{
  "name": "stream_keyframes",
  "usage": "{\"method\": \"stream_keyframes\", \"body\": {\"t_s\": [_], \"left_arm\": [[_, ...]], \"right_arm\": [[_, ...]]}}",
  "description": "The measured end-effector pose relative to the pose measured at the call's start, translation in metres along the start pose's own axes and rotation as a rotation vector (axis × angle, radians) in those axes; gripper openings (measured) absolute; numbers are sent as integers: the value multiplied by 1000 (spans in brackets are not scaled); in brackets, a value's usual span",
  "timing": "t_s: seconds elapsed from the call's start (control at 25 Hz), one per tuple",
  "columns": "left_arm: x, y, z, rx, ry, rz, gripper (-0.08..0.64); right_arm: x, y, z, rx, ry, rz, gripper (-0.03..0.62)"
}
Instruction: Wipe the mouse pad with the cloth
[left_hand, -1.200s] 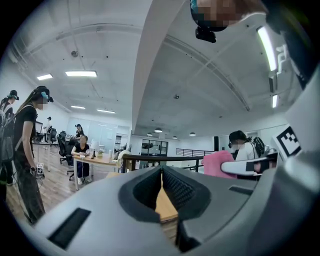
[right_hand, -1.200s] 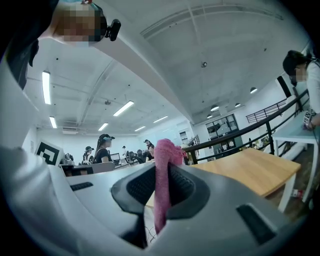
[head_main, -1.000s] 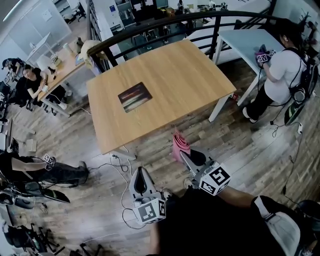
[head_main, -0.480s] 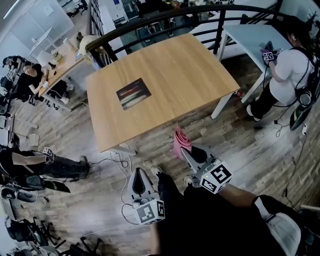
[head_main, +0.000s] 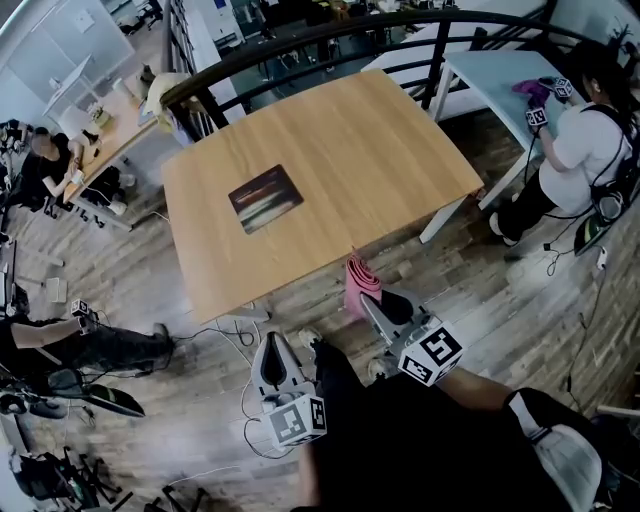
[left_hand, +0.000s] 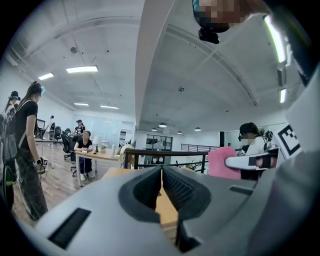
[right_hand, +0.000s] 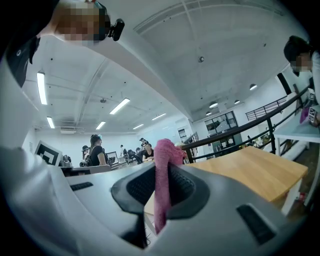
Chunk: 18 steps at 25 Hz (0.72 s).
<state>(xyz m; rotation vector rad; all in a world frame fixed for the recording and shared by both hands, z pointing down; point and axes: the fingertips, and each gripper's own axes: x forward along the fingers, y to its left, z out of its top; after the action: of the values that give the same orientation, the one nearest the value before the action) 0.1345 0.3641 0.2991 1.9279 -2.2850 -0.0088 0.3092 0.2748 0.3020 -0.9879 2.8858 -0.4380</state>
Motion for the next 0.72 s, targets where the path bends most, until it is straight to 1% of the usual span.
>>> {"method": "stream_keyframes", "body": {"t_s": [0.16, 0.44, 0.72], "left_arm": [[34, 28, 1, 0, 6, -12, 25], [97, 83, 10, -8, 24, -37, 25], [154, 134, 21, -15, 55, -95, 25]], "right_arm": [[43, -5, 6, -22, 3, -12, 58], [123, -4, 9, -23, 17, -39, 58], [199, 3, 15, -25, 26, -80, 58]]}}
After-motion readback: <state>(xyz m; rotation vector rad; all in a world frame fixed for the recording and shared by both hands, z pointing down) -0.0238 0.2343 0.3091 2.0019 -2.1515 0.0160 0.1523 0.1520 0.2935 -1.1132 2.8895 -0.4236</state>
